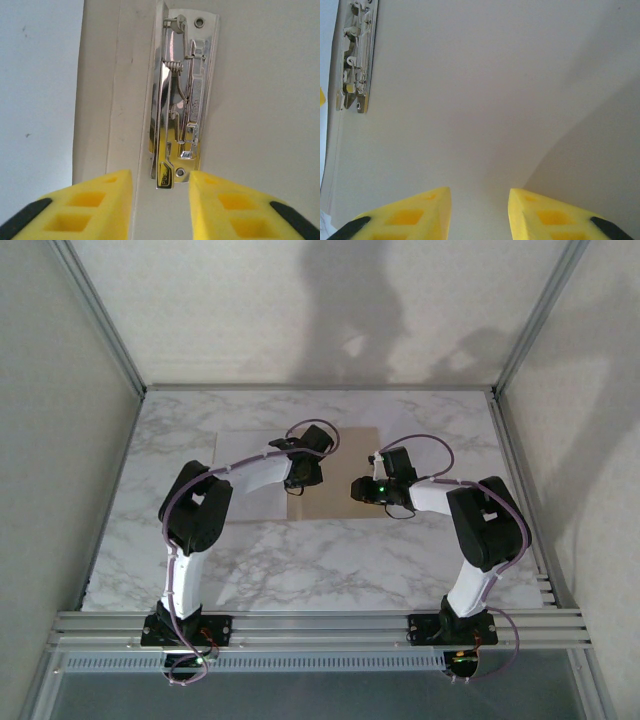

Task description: Put the files into the folder

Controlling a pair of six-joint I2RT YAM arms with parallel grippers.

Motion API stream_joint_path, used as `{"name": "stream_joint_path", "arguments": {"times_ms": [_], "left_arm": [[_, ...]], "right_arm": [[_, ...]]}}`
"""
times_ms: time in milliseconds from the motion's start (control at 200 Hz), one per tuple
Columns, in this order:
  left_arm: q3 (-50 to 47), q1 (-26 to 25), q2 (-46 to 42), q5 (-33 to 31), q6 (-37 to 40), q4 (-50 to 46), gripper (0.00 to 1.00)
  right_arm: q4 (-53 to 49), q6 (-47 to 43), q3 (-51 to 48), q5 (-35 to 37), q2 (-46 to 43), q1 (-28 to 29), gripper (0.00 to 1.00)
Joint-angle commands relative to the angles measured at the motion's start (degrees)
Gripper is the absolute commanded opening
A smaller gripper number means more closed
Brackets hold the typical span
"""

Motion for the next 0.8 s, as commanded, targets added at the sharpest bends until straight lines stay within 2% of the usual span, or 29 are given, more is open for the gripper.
{"name": "stream_joint_path", "arguments": {"times_ms": [0, 85, 381, 666, 796], "left_arm": [[1.54, -0.39, -0.9, -1.04, -2.42, -0.53, 0.27], [2.08, -0.44, 0.04, -0.96, -2.65, -0.94, 0.21], [3.18, -0.66, 2.07, -1.55, -2.32, -2.51, 0.18], [3.89, -1.25, 3.87, -2.24, -2.04, -4.98, 0.2], [3.88, -1.37, 4.61, -2.0, -2.48, -5.48, 0.14]], "right_arm": [[-6.51, -1.16, -1.15, 1.25, -0.08, 0.07, 0.37], [-6.57, -1.08, -1.08, 1.19, 0.1, 0.12, 0.37], [-6.56, -0.95, -1.09, 1.08, -0.01, 0.1, 0.37], [-6.72, -0.94, -0.88, 0.9, 0.01, 0.11, 0.37], [-6.97, -0.91, -0.9, 0.81, -0.09, 0.09, 0.37]]}}
